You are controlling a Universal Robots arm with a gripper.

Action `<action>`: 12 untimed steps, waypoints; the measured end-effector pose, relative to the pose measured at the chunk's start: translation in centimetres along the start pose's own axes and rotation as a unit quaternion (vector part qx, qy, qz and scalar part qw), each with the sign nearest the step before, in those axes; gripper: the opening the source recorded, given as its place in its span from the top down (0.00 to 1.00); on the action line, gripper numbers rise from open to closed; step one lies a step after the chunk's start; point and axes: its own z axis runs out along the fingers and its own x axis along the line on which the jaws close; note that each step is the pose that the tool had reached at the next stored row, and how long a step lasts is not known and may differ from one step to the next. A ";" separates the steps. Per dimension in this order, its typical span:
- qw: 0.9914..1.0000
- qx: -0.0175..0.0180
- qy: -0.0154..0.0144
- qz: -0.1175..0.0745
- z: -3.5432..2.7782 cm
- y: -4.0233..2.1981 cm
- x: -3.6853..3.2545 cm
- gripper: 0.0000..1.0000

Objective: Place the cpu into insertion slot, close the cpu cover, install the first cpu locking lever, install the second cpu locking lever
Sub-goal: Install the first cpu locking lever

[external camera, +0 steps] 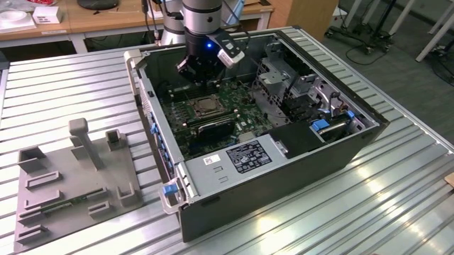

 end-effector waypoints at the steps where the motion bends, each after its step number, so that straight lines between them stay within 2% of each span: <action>1: 1.000 0.000 0.000 0.000 -0.01 0.00 0.00 0.89; 6: 1.000 0.000 0.000 0.000 -0.05 -0.01 0.68 0.89; 12: 1.000 0.000 -0.003 0.000 -0.13 -0.03 2.32 0.89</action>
